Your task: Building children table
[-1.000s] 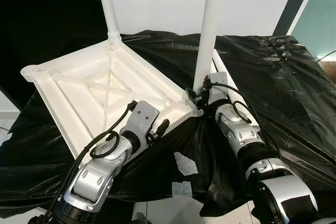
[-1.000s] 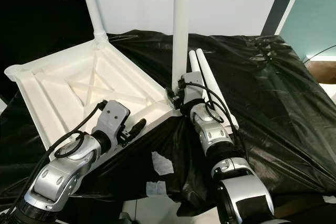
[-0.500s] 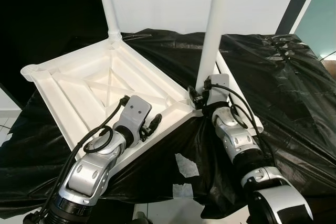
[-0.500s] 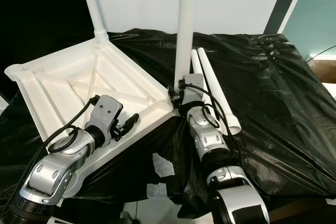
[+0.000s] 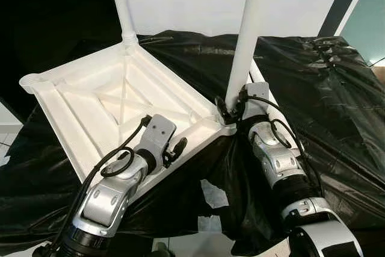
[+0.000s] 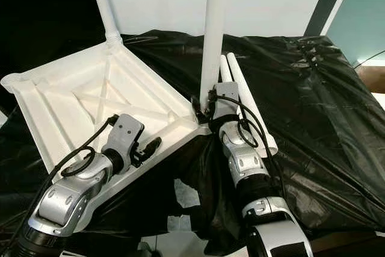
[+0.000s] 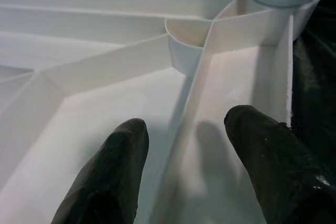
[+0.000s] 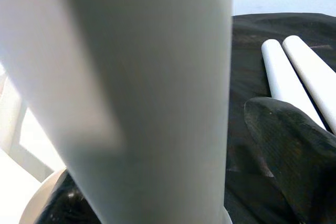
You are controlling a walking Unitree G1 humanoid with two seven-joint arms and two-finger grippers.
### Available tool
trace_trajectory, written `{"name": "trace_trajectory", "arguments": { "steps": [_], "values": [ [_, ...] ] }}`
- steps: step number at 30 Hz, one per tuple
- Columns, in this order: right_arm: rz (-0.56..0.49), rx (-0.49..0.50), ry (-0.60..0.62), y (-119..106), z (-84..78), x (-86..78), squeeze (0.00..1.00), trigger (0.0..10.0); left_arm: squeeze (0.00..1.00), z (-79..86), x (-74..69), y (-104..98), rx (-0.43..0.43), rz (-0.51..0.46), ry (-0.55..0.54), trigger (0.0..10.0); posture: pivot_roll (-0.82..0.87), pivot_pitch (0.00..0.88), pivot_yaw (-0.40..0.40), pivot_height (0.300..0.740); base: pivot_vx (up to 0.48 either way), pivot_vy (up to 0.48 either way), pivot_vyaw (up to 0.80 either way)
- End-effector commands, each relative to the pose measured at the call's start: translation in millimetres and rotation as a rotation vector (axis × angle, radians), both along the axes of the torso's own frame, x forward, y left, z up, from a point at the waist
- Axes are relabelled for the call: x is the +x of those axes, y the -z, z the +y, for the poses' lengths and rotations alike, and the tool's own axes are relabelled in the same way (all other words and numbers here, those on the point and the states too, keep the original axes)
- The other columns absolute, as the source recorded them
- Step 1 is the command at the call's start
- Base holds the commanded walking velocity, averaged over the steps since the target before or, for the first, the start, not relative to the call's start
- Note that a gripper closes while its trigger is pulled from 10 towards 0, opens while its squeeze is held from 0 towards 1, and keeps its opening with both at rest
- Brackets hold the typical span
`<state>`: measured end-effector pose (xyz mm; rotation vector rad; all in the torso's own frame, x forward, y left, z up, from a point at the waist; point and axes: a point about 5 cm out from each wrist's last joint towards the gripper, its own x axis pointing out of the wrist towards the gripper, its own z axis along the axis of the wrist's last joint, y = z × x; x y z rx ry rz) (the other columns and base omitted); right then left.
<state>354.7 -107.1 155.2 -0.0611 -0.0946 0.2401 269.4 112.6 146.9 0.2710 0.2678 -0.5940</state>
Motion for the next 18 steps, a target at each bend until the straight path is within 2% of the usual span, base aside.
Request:
{"name": "trace_trajectory", "arguments": {
  "steps": [1,3,6,7,8,9,10,11,15,18],
  "values": [
    [0.034,0.002,0.031,7.1,-5.0,-3.0,0.0,10.0,0.0,3.7,2.5,7.5,0.01,0.044,-0.067,10.0,0.12,0.072,0.003,0.74,0.0,0.0,0.0],
    [0.034,0.005,0.031,7.0,-4.4,-4.2,0.0,10.0,0.0,5.1,4.7,9.4,0.003,0.065,-0.1,10.0,0.12,0.072,0.003,0.74,0.0,0.0,0.0],
    [0.036,0.009,0.027,7.1,-2.7,-7.0,0.0,10.0,0.0,11.8,13.2,11.5,-0.012,0.1,-0.214,9.9,0.12,0.073,0.005,0.74,0.0,0.0,0.0],
    [0.036,0.009,0.027,7.1,-2.7,-7.0,0.0,10.0,0.0,11.8,13.2,11.5,-0.012,0.1,-0.214,9.9,0.12,0.073,0.005,0.74,0.0,0.0,0.0],
    [0.038,0.01,0.027,7.1,-2.3,-7.1,0.0,10.0,0.0,13.6,15.5,12.2,-0.025,0.113,-0.246,9.0,0.12,0.072,0.004,0.74,0.0,0.0,0.0],
    [0.038,0.01,0.026,6.8,-2.2,-7.3,0.0,10.0,0.0,15.0,17.3,12.1,-0.026,0.115,-0.266,8.6,0.12,0.071,0.005,0.74,0.0,0.0,0.0],
    [0.038,0.012,0.025,5.4,-2.3,-7.4,0.0,10.0,0.0,17.8,19.7,14.3,-0.04,0.144,-0.312,3.2,0.11,0.07,0.005,0.74,0.0,0.0,0.0],
    [0.037,0.012,0.025,4.6,-2.6,-7.7,0.0,10.0,0.0,18.8,21.0,14.1,-0.043,0.142,-0.33,0.0,0.11,0.07,0.005,0.74,0.0,0.0,0.0],
    [0.036,0.011,0.027,3.9,-3.2,-7.9,0.0,10.0,0.0,20.1,22.4,14.1,-0.05,0.139,-0.354,0.0,0.11,0.069,0.006,0.74,0.0,0.0,0.0],
    [0.038,0.01,0.032,3.4,-4.9,-7.7,0.0,10.0,0.0,18.8,22.5,17.4,0.001,0.154,-0.358,0.0,0.11,0.065,0.006,0.74,0.0,0.0,0.0]
  ]
}}
